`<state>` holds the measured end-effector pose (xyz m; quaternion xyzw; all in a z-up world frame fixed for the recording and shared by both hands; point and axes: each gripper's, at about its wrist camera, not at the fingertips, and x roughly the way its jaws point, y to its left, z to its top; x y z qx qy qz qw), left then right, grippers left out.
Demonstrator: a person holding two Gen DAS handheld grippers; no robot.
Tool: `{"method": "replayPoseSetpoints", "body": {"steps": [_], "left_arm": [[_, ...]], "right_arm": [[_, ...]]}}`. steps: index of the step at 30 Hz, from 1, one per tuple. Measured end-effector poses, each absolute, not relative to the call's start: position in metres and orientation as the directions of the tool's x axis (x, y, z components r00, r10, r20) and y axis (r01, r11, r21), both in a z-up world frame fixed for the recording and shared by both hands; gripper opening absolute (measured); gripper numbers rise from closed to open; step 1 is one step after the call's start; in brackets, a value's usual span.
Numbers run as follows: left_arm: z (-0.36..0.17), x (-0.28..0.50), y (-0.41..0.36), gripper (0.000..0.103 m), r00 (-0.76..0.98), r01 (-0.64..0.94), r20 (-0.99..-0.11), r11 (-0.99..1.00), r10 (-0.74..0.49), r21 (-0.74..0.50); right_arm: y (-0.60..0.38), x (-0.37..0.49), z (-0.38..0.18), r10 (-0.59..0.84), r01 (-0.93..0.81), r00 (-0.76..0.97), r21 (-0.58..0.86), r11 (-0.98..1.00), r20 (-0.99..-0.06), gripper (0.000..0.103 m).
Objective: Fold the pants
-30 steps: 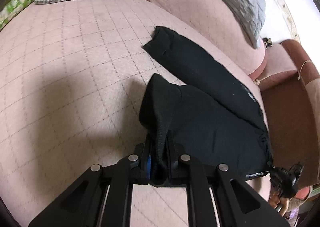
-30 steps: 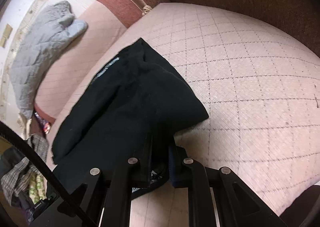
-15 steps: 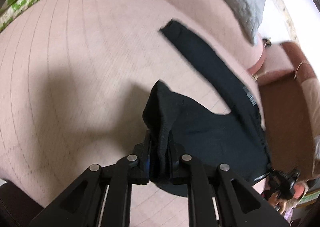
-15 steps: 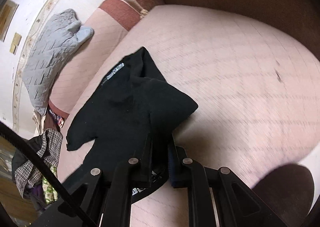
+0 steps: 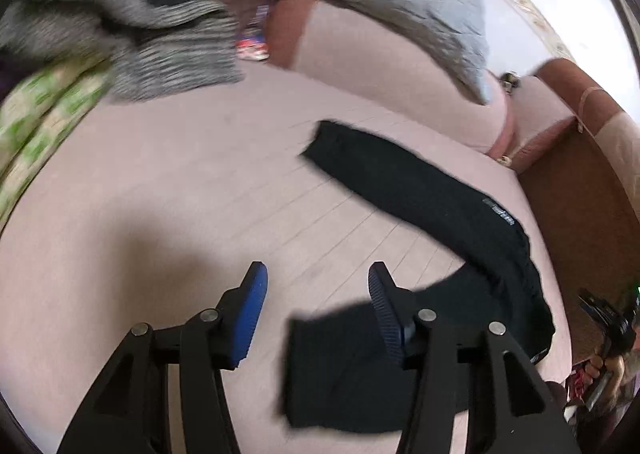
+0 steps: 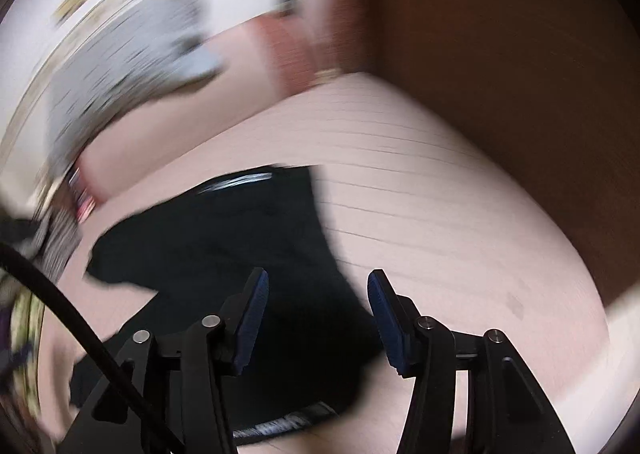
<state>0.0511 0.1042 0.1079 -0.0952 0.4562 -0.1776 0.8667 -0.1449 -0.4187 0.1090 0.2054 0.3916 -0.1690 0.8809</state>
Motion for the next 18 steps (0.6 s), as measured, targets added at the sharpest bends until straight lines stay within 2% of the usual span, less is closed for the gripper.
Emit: {"method": "replayPoseSetpoints", "body": {"steps": [3,7,15,18], "left_arm": [[0.1,0.098,0.075,0.058,0.496,0.25,-0.757,0.905,-0.426,-0.345],[0.076,0.17,0.047,0.058,0.434,0.233,-0.763,0.878,-0.479,-0.419],[0.031,0.283,0.013,0.059,0.416,0.262,-0.784,0.887,-0.46,-0.382],[0.012,0.303,-0.008,0.072,0.365,0.34,-0.804,0.871,-0.469,-0.354]], "right_arm": [[-0.404,-0.084,0.102,-0.091,0.325,0.619,0.15,0.934,-0.78,0.057],[-0.401,-0.006,0.084,0.018,0.209,0.562,0.163,0.964,-0.827,0.057],[-0.419,0.128,0.043,0.077,0.065,0.455,0.119,0.991,-0.887,0.057],[-0.42,0.159,0.022,0.134,0.028,0.408,0.159,0.987,-0.903,0.057]]}}
